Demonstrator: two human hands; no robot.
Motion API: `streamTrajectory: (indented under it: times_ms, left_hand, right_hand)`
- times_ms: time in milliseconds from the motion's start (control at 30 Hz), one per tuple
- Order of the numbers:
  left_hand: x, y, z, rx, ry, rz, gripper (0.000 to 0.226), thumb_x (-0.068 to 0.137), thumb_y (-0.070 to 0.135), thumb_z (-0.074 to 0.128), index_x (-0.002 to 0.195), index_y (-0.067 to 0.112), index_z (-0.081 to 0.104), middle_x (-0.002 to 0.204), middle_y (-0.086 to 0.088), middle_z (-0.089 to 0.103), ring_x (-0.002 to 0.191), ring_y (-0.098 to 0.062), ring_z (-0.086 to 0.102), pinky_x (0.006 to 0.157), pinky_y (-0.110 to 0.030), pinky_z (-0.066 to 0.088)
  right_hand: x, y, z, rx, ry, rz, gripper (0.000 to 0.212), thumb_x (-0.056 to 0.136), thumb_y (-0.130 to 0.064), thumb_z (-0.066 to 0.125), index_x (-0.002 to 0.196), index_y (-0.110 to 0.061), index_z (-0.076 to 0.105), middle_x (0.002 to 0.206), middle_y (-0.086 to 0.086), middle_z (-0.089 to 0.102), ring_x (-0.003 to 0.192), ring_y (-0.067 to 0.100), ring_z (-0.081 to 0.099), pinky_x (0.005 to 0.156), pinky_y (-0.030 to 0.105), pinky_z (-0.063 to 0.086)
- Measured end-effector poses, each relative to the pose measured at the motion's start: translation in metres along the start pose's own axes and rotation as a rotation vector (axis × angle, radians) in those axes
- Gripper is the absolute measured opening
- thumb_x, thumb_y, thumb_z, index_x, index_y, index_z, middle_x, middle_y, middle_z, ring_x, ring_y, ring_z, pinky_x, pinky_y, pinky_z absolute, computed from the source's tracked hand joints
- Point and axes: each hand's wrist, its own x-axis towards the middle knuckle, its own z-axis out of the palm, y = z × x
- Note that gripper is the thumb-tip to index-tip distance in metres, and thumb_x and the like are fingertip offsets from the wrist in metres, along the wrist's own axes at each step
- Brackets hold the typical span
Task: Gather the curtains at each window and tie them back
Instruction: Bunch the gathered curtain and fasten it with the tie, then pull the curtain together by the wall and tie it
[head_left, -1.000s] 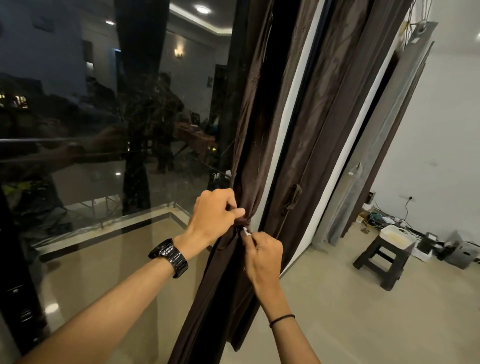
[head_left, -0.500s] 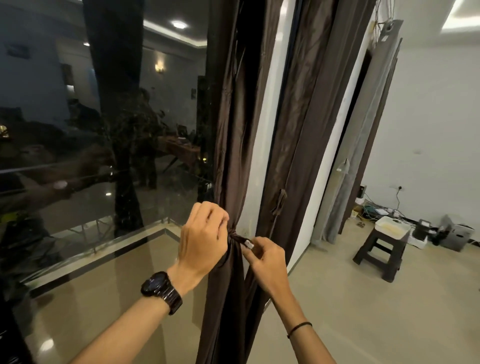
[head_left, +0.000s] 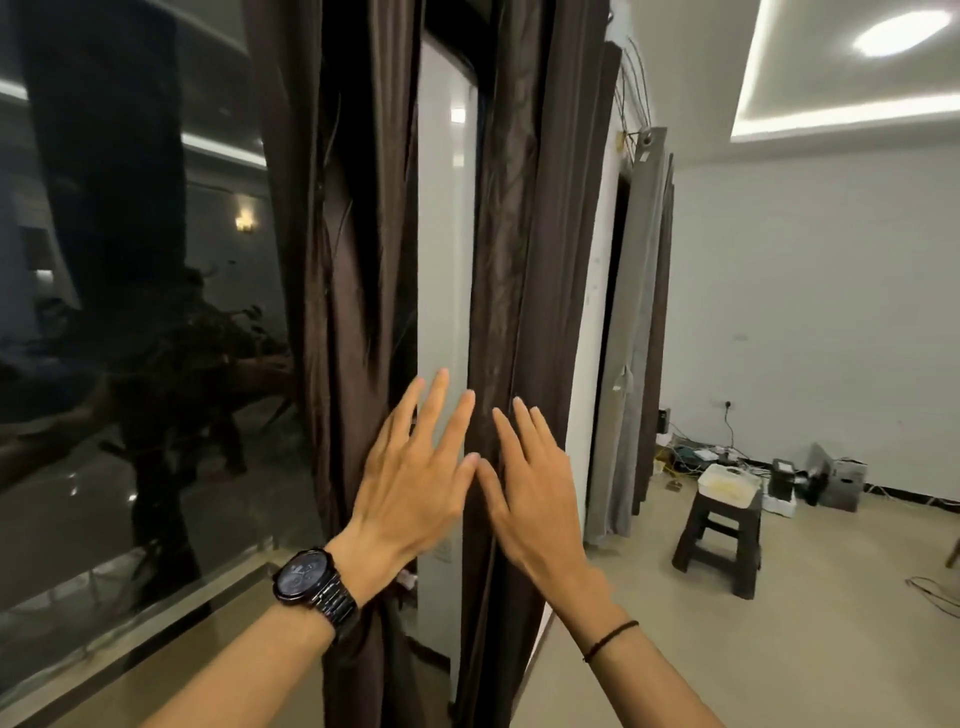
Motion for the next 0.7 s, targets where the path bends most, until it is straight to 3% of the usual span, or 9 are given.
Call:
streamTrajectory:
  times_ms: [133,233,467,700]
  left_hand:
    - [0.041,0.009,0.013,0.073,0.016,-0.007,0.069,0.103,0.051,0.033,0.164,0.021,0.023,0.172,-0.018,0.013,0.158,-0.039,0.014,0.128,-0.053,0.02]
    - [0.074,0.017,0.026,0.137,0.034,-0.015,0.071,0.102,0.053,0.031,0.165,0.021,0.02,0.172,-0.018,0.013,0.158,-0.041,0.014,0.127,-0.057,0.02]
    - [0.165,0.034,0.06,0.248,0.079,-0.04,0.075,0.102,0.052,0.045,0.165,0.02,0.021,0.171,-0.02,0.016,0.156,-0.044,0.019,0.125,-0.06,0.021]
    - [0.251,0.038,0.095,0.312,0.15,-0.083,0.077,0.102,0.059,0.039,0.165,0.021,0.018,0.17,-0.023,0.015,0.155,-0.047,0.019,0.124,-0.061,0.023]
  right_hand:
    - [0.036,0.036,-0.014,-0.101,0.0,-0.013,0.064,0.106,-0.059,0.023,0.162,-0.029,0.019,0.172,-0.002,0.006,0.159,0.02,0.001,0.12,0.033,0.005]
    - [0.061,0.065,-0.021,-0.172,0.013,-0.021,0.064,0.106,-0.059,0.022,0.162,-0.028,0.017,0.172,0.001,0.003,0.159,0.024,0.0,0.122,0.037,0.009]
    - [0.134,0.129,-0.04,-0.26,0.048,-0.081,0.063,0.107,-0.056,0.024,0.162,-0.025,0.02,0.172,0.006,0.007,0.158,0.03,0.005,0.123,0.043,0.018]
    - [0.197,0.178,-0.039,-0.298,0.075,-0.147,0.063,0.106,-0.056,0.023,0.16,-0.024,0.023,0.171,0.009,0.014,0.157,0.034,0.011,0.122,0.047,0.023]
